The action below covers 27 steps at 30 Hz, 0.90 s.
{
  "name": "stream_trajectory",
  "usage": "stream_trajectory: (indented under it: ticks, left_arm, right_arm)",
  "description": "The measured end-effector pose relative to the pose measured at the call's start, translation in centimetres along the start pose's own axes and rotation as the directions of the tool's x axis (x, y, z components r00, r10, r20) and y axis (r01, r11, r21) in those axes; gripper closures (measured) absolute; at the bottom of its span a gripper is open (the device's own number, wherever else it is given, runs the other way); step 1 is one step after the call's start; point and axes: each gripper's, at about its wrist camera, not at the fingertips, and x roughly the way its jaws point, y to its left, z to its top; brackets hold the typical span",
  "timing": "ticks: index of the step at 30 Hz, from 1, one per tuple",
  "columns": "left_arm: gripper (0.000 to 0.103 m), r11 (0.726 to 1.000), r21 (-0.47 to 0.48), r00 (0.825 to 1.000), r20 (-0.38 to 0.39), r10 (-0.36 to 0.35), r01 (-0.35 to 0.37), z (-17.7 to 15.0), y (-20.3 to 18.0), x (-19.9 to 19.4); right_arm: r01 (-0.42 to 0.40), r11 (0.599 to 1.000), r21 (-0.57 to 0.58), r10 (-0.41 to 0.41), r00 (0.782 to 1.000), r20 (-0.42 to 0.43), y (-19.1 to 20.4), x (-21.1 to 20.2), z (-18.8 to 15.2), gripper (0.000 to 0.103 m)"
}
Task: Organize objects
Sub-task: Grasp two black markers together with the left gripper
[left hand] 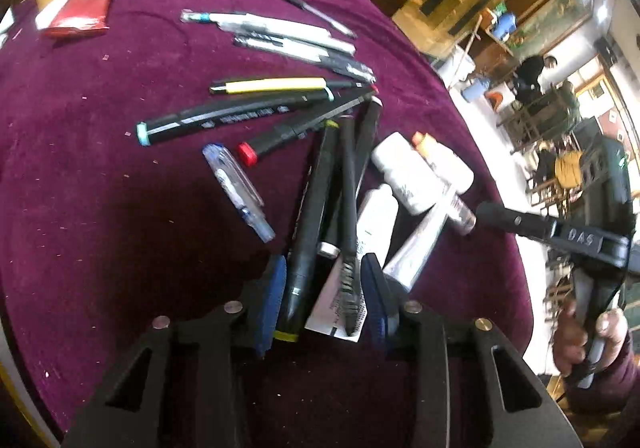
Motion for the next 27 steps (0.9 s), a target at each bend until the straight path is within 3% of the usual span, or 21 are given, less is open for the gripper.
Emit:
stream_trajectory:
  ticks: [6, 19, 27]
  left_arm:
    - [0.070, 0.998, -0.046, 0.999, 0.032, 0.032, -0.031, 0.9, 1.1, -0.3]
    - [0.073, 0.994, 0.065, 0.996, -0.007, 0.094, -0.093, 1.4, -1.4, 2.1]
    - [0.077, 0.987, 0.073, 0.990, 0.005, 0.144, -0.144, 2.6, -2.5, 3.1]
  right_arm:
    - [-0.002, 1.000, 0.005, 0.002, 1.000, -0.008, -0.2, 0.2, -0.1, 0.063]
    - [0.006, 1.000, 0.012, -0.006, 1.000, -0.013, -1.4, 0.2, -0.1, 0.063]
    - [0.004, 1.000, 0.005, -0.004, 1.000, -0.015, -1.5, 0.4, 0.1, 0.063]
